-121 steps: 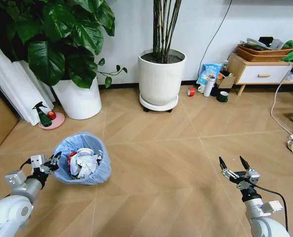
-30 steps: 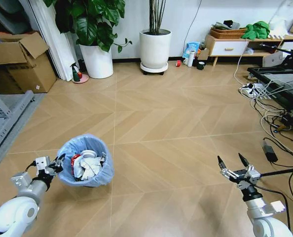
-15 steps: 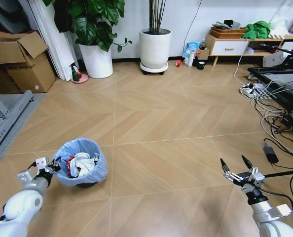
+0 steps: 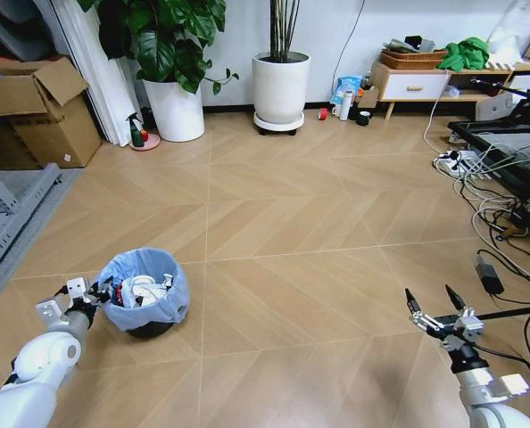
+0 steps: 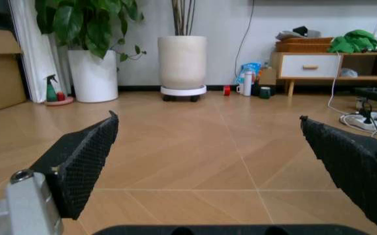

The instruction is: Pick up the trash bin and place the garbage on the floor into it.

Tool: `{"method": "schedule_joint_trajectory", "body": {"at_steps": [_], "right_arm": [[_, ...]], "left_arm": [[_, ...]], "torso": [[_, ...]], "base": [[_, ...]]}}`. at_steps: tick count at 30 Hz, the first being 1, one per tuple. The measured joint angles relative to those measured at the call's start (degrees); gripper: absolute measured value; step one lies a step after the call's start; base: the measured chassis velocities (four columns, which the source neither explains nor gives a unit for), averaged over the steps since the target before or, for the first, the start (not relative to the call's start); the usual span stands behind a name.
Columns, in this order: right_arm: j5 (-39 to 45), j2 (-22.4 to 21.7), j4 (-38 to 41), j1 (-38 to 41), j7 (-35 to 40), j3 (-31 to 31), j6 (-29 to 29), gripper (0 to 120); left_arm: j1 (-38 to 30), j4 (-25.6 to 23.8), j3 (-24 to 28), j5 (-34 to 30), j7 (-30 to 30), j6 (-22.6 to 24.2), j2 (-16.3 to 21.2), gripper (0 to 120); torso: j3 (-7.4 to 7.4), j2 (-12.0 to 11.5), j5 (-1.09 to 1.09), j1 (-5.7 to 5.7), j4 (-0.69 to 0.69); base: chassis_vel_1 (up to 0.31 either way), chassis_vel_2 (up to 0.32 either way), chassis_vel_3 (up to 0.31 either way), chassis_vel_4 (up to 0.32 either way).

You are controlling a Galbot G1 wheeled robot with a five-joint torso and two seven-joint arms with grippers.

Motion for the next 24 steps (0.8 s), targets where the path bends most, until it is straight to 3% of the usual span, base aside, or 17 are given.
{"method": "schedule_joint_trajectory", "body": {"at_steps": [3,5,13,19,24], "right_arm": [[-0.02,0.06,-0.11,0.01,0.13,-0.16,-0.05,100],[0.01,0.1,-0.29,0.18,0.2,-0.39,-0.13,100],[0.48,-0.26,0.22,0.41,0.43,-0.83,-0.55,100],[1.89,0.59,0.77,2.23,2.25,-3.23,-1.55,100],[3.14,3.88,-4.4,9.12,3.75,-8.18,-1.48,100]], "left_arm": [[-0.06,0.32,0.06,1.28,-1.13,-0.88,0.05,52],[-0.16,0.75,0.06,2.62,-2.82,-2.01,0.15,65],[1.55,-1.13,-3.01,3.28,-3.79,-4.08,1.14,93],[5.33,-6.6,-5.33,3.51,-2.23,-4.86,1.78,100],[7.49,-13.33,-5.23,5.9,-1.85,-5.16,-1.51,100]], "torso": [[0.0,0.0,0.0,0.0,0.0],[0.0,0.0,0.01,0.0,0.0],[0.0,0.0,-0.01,0.0,0.0],[0.0,0.0,0.0,0.0,0.0],[0.0,0.0,0.02,0.0,0.01]], "base": [[0.0,0.0,0.0,0.0],[0.0,0.0,0.0,0.0],[0.0,0.0,0.0,0.0],[0.0,0.0,0.0,0.0],[0.0,0.0,0.0,0.0]]}}
